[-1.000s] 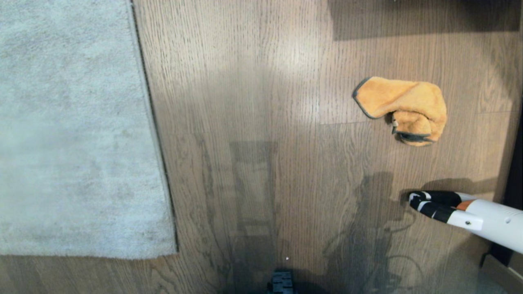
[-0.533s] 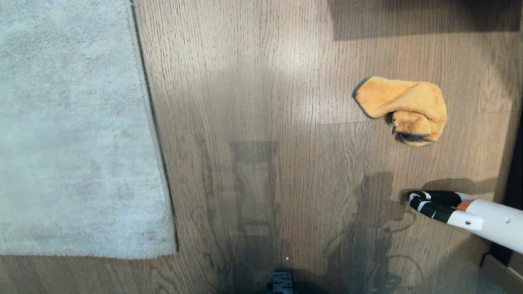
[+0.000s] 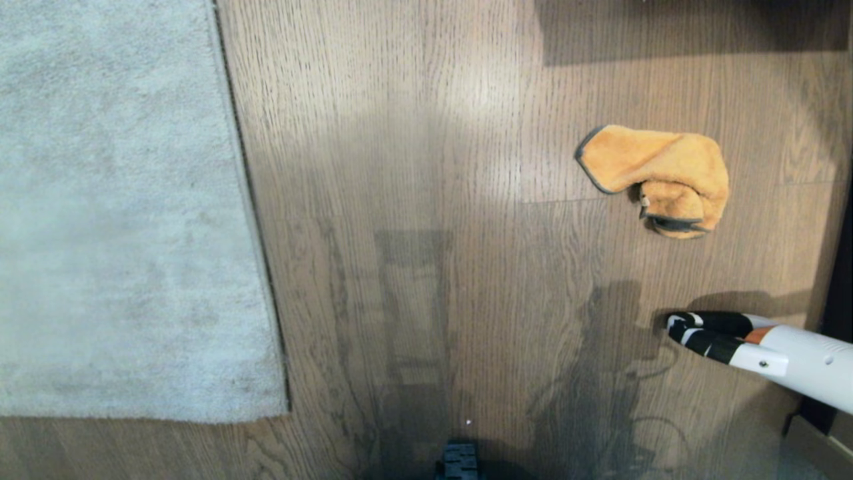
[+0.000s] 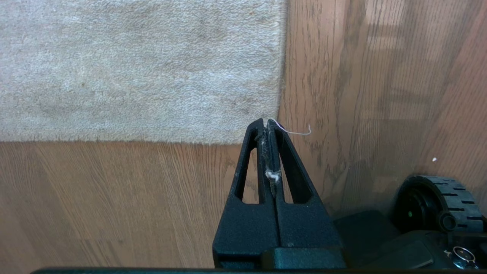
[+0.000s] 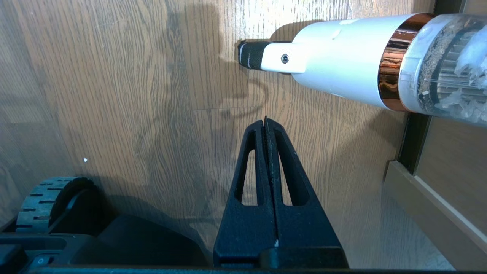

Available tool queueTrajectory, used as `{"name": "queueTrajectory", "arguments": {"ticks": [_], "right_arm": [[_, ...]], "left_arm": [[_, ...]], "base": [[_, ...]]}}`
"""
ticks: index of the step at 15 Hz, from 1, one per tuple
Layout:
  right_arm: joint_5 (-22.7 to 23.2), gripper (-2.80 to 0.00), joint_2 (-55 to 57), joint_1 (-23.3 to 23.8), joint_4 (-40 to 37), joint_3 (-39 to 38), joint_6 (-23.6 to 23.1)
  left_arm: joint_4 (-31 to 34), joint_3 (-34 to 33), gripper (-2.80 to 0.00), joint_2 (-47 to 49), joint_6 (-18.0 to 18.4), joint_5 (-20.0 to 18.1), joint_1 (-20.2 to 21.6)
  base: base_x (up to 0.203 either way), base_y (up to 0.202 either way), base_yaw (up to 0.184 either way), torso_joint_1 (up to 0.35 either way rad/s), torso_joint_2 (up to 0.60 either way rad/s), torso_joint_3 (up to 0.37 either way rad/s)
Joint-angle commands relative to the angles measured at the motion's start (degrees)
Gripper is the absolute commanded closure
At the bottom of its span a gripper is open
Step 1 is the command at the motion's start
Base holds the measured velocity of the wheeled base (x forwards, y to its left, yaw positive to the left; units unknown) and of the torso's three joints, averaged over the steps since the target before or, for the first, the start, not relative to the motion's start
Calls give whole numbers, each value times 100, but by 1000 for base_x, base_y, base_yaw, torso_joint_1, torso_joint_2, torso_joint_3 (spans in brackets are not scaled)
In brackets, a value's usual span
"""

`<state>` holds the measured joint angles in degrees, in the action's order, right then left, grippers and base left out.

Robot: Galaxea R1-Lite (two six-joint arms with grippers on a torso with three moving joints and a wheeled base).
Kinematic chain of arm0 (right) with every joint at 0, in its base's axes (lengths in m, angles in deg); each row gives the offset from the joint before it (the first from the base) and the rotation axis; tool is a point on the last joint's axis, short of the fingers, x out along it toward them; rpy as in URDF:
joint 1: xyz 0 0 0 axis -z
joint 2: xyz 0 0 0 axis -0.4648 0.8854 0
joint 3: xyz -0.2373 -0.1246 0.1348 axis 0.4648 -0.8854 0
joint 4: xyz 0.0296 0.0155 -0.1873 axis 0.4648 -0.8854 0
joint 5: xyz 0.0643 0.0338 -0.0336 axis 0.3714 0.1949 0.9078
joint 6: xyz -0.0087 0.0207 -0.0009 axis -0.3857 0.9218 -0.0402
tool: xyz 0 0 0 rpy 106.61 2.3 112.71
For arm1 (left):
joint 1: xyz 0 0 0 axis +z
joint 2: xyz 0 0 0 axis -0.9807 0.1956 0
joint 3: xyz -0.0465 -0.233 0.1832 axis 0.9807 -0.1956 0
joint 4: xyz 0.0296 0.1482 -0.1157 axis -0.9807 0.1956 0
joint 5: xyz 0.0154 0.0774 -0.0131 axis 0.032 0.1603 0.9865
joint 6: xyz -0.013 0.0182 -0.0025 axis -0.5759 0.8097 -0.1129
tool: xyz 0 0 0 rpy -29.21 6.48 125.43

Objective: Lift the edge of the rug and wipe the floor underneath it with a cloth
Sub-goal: Pick up the rag

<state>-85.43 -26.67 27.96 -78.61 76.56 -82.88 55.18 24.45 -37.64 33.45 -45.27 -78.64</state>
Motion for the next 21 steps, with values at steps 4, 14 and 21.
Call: {"name": "queueTrajectory", "arguments": {"ticks": [4,14,21], "right_arm": [[212,0,-2,0,-44,18,-613],[251,0,332,0,-111,43,-904],[242,0,1261,-121,-63,27,-1046]], "left_arm": [[1,5,0,0,-4,7,1],[1,5,0,0,-4,1,1],[1,5,0,0,-4,1,1]], "base": [[0,0,0,0,0,0],[0,0,0,0,0,0],[0,0,0,0,0,0]]}}
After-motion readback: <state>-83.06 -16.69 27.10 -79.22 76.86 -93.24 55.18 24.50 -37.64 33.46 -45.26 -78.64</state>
